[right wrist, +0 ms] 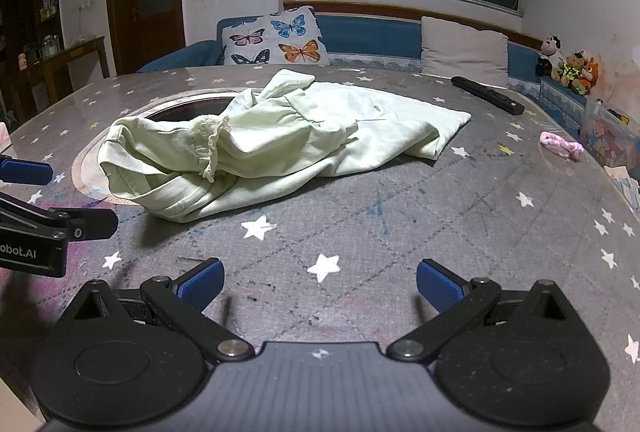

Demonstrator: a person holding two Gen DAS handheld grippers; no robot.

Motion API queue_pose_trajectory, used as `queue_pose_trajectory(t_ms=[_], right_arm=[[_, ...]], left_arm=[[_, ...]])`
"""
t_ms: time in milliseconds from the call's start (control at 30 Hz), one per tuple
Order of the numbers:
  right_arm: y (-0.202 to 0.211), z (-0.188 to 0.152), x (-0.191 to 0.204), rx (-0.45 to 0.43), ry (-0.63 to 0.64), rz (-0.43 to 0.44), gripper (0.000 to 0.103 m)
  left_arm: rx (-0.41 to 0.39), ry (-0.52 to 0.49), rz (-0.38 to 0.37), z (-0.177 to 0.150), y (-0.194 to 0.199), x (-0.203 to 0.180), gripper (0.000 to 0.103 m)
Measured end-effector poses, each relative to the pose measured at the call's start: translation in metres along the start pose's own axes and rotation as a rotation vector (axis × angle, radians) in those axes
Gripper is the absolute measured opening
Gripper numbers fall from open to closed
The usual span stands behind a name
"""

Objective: Fold clothes
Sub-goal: 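Move both grippers toward the crumpled pale green shirt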

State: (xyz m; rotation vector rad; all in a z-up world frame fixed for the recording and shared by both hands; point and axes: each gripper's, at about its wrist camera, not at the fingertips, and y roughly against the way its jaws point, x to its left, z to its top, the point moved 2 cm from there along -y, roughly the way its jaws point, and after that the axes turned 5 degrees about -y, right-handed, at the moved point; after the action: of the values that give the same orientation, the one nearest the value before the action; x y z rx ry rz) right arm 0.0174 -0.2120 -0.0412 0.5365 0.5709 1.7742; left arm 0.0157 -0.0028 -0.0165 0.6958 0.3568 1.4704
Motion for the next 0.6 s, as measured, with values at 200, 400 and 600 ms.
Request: queue_pose_trajectory(t_ms=[200, 400, 600], right_arm=[[-0.0005, 0.0014, 0.0015, -0.001, 0.004, 0.002, 0.103], [-0.002, 0.0028, 0.0032, 0.0, 0.012, 0.004, 0.103], [-0.0041, 0.0042, 0.0042, 0.002, 0.016, 0.007, 0.103]], left_arm=[[0.0, -0.002, -0.001, 0.0001, -0.0002, 0.0004, 0.103], [0.001, -0.004, -0.001, 0.0012, -0.0009, 0.001, 0.103], [0.003, -0.006, -0.001, 0.0024, -0.0024, 0.0014, 0.103]])
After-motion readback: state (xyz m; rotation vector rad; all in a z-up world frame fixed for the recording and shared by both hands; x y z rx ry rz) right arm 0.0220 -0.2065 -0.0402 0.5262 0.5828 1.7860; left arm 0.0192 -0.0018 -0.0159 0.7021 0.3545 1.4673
